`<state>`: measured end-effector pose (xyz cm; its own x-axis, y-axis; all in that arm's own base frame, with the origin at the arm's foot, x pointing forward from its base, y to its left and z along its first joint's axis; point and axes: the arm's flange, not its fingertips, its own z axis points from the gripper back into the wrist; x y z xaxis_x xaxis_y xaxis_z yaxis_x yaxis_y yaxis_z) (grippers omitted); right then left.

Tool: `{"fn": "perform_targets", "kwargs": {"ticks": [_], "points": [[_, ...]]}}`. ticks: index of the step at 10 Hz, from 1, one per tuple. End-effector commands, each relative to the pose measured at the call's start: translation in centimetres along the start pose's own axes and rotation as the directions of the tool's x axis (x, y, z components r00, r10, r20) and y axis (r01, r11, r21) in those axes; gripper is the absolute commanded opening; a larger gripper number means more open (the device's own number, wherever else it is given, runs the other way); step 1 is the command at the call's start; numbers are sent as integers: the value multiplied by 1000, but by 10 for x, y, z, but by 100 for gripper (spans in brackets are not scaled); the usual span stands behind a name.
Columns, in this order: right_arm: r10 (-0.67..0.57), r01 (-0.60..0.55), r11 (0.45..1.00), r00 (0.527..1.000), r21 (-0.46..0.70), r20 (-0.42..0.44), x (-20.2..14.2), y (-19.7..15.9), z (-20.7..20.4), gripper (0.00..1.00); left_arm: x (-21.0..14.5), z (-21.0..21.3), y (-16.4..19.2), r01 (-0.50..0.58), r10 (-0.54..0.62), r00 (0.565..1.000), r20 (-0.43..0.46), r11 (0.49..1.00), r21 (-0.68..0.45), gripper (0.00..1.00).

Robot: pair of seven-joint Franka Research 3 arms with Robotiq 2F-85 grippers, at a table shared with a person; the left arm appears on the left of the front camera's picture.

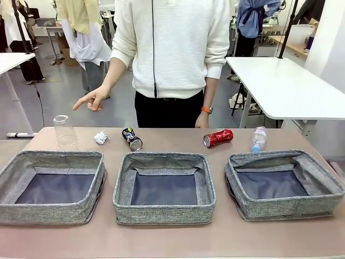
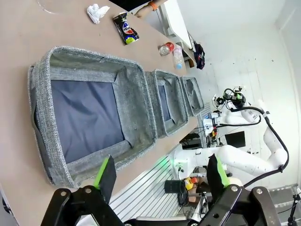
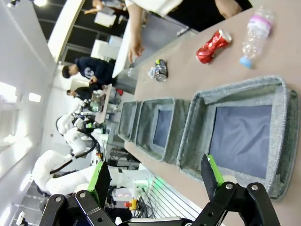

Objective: Sort the waste into the appropriate baskets.
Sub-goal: Pick up the waste item pointed out by the person.

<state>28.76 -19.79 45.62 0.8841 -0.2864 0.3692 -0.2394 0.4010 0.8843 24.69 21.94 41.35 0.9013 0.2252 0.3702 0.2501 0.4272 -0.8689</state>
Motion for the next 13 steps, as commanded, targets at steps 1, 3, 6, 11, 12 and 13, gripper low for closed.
{"fn": "perform_targets", "kwargs": {"ticks": [1, 3, 6, 11, 12, 13], "points": [[28, -28, 999, 1000, 19, 14, 4, 1, 0, 100, 2, 2, 0, 22, -22, 1000, 8, 1000, -18, 100], [28, -28, 999, 1000, 19, 14, 4, 1, 0, 100, 2, 2, 0, 22, -22, 1000, 8, 1000, -18, 100], [28, -28, 999, 1000, 19, 14, 4, 1, 0, 100, 2, 2, 0, 22, -22, 1000, 8, 1000, -18, 100], [28, -28, 999, 1000, 19, 14, 4, 1, 0, 100, 2, 2, 0, 22, -22, 1000, 8, 1000, -18, 100], [28, -28, 999, 1000, 19, 14, 4, 1, 0, 100, 2, 2, 0, 22, -22, 1000, 8, 1000, -18, 100], [28, -28, 999, 1000, 19, 14, 4, 1, 0, 100, 0, 0, 1, -1, 1, 1000, -1, 1000, -2, 100]]}}
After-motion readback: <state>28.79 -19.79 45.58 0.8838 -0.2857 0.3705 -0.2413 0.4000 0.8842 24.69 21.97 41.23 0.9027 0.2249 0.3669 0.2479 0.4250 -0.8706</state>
